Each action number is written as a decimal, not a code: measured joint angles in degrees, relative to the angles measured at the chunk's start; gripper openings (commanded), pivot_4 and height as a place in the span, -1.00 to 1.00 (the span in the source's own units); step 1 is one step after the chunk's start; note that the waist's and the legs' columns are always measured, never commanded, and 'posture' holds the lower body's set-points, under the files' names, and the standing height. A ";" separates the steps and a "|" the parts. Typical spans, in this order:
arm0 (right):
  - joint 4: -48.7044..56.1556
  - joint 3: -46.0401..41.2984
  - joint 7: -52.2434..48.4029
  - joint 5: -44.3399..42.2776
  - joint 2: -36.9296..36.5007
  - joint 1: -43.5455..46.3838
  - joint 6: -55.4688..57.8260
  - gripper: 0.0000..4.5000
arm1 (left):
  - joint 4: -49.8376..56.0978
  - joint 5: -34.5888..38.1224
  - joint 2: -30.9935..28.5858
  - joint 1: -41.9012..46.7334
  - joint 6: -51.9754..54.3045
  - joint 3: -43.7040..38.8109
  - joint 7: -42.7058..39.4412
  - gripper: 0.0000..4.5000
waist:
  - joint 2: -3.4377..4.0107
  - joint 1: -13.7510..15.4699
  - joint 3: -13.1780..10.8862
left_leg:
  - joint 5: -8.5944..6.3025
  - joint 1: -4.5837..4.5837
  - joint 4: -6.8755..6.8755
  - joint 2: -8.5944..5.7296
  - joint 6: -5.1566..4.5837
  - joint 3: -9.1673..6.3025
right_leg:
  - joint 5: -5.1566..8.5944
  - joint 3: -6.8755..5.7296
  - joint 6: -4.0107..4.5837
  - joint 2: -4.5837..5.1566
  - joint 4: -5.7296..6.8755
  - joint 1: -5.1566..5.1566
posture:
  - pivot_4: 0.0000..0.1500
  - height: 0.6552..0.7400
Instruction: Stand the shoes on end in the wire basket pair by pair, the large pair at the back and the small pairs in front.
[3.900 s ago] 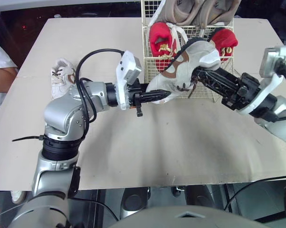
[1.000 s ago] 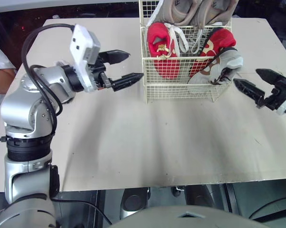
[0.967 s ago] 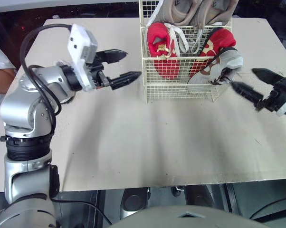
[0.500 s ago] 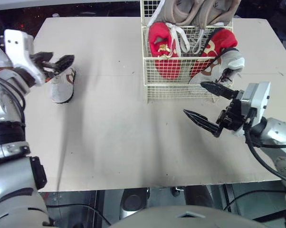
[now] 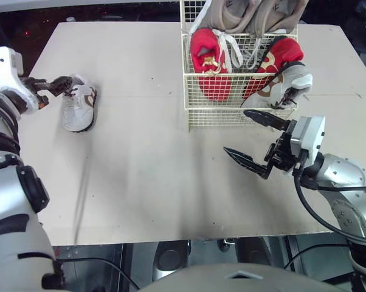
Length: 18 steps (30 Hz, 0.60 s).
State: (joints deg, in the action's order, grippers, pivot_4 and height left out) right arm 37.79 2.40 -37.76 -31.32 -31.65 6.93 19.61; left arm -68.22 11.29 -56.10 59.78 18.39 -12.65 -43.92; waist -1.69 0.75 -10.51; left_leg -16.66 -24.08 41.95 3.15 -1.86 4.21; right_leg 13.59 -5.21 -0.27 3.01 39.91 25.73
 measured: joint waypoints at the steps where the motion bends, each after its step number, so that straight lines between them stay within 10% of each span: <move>1: -0.24 0.08 -0.07 0.32 0.26 0.28 -0.02 0.98 | -1.79 -1.10 0.01 0.71 -0.14 0.53 0.58 1.00 | -0.01 -0.03 0.00 | 0.00 0.00 0.00 0.00 0.00 0.00 | 0.00 -0.01 0.00 0.00 0.00 0.00 | 1.00 -0.27; 9: -0.73 1.24 -0.56 2.01 1.40 0.82 -0.47 0.98 | -7.54 -5.16 0.26 2.01 -0.03 0.92 6.38 1.00 | -0.07 0.04 -0.01 | 0.00 -0.06 0.10 0.02 0.00 -0.05 | -0.01 -0.07 0.01 0.04 0.04 0.01 | 1.00 -0.27; 18: -1.92 1.24 -0.43 3.63 2.58 0.81 -1.58 1.00 | -8.00 -8.47 2.56 2.01 -0.21 1.94 6.03 -0.91 | -0.10 -0.24 0.01 | 0.00 -0.08 0.21 0.03 0.01 -0.06 | -0.07 -0.10 0.12 0.04 0.15 0.03 | 1.00 -0.27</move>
State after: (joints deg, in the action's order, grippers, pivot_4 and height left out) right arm 35.87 3.65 -38.19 -27.69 -29.07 7.74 18.03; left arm -76.22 2.81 -53.53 61.79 18.18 -10.72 -37.89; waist -1.79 0.51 -10.50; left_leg -16.65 -24.16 42.16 3.18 -1.85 4.15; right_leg 13.51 -5.30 -0.16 3.04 40.06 25.76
